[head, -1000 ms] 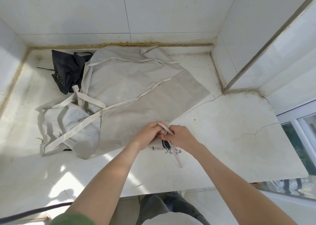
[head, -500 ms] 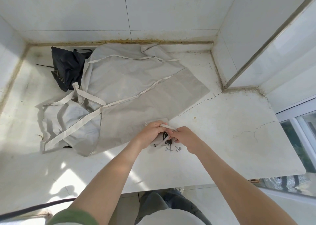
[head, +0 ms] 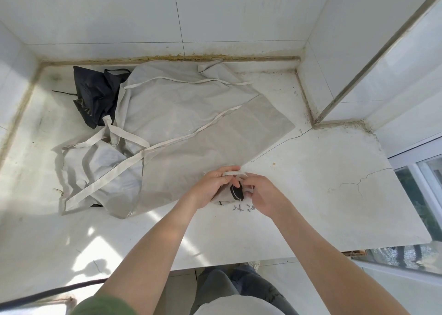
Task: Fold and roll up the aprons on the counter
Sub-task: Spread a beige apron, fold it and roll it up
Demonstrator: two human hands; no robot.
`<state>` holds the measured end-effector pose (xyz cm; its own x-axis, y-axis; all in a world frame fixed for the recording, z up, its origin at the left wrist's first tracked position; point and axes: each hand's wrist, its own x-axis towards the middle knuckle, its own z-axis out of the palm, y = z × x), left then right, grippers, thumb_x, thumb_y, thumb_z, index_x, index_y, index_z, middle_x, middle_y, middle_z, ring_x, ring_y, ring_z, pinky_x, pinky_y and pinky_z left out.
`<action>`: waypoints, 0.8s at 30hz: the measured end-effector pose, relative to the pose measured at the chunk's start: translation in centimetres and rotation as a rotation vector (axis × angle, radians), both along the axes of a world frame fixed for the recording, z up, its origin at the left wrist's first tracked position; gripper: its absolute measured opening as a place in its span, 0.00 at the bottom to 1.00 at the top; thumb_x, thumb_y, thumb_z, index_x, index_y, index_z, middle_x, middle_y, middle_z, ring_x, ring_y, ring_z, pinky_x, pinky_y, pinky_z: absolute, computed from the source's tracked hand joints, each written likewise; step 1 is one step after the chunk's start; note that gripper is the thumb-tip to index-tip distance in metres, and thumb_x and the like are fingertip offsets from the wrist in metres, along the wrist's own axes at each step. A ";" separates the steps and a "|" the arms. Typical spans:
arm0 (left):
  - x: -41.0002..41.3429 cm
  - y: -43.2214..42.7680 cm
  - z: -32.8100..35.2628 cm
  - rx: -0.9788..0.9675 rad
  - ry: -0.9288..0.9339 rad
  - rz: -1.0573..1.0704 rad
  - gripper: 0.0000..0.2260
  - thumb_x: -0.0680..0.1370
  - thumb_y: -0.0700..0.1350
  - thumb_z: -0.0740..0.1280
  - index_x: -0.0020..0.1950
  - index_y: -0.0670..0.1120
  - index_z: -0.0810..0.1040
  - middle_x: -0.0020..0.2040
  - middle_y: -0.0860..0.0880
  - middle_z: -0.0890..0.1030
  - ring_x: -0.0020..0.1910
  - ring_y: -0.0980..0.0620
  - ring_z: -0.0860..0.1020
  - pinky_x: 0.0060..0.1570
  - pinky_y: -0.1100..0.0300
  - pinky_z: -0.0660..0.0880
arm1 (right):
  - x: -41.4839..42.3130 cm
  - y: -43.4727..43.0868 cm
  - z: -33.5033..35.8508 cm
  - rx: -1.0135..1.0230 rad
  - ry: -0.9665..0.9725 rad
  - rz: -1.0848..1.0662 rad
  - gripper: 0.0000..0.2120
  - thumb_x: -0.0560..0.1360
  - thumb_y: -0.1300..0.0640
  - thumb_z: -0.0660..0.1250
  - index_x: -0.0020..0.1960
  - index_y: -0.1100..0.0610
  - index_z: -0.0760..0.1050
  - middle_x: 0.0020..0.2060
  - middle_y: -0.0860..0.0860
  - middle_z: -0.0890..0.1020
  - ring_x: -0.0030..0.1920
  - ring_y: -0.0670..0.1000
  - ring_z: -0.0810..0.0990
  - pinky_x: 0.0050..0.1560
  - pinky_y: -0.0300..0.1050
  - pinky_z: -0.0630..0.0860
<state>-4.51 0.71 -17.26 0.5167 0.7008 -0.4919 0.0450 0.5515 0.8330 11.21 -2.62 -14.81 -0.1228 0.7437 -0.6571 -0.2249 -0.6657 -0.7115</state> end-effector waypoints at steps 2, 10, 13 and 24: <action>0.1 0.0 0.0 0.013 0.001 -0.008 0.19 0.82 0.38 0.59 0.35 0.46 0.83 0.62 0.58 0.76 0.56 0.61 0.78 0.59 0.64 0.72 | 0.4 0.3 -0.2 -0.017 0.016 -0.019 0.08 0.75 0.62 0.62 0.44 0.55 0.79 0.41 0.46 0.78 0.42 0.45 0.72 0.49 0.42 0.66; 0.6 0.1 -0.5 -0.039 -0.055 0.103 0.31 0.85 0.43 0.50 0.24 0.43 0.77 0.63 0.49 0.76 0.57 0.57 0.76 0.53 0.69 0.71 | 0.8 0.9 -1.0 0.111 0.279 -0.419 0.15 0.82 0.61 0.55 0.38 0.60 0.70 0.30 0.53 0.79 0.39 0.52 0.82 0.46 0.43 0.78; 0.4 -0.2 -0.8 -0.042 -0.088 0.210 0.31 0.84 0.39 0.48 0.22 0.43 0.73 0.62 0.46 0.77 0.56 0.55 0.76 0.57 0.67 0.70 | 1.0 1.1 -1.9 0.076 0.314 -0.534 0.15 0.82 0.63 0.53 0.37 0.59 0.66 0.25 0.50 0.66 0.25 0.49 0.68 0.35 0.42 0.76; -0.7 -0.3 -1.7 -0.141 -0.099 0.396 0.33 0.85 0.48 0.47 0.17 0.48 0.64 0.42 0.47 0.84 0.41 0.54 0.78 0.46 0.67 0.74 | 3.2 1.0 -3.3 0.115 -0.320 -0.338 0.13 0.81 0.62 0.52 0.39 0.58 0.67 0.23 0.46 0.59 0.25 0.48 0.55 0.23 0.36 0.56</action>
<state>-5.21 0.44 -18.92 0.2705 0.7839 -0.5589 -0.2696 0.6190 0.7377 14.46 -1.63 -18.07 0.3331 0.7772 -0.5338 -0.1731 -0.5061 -0.8449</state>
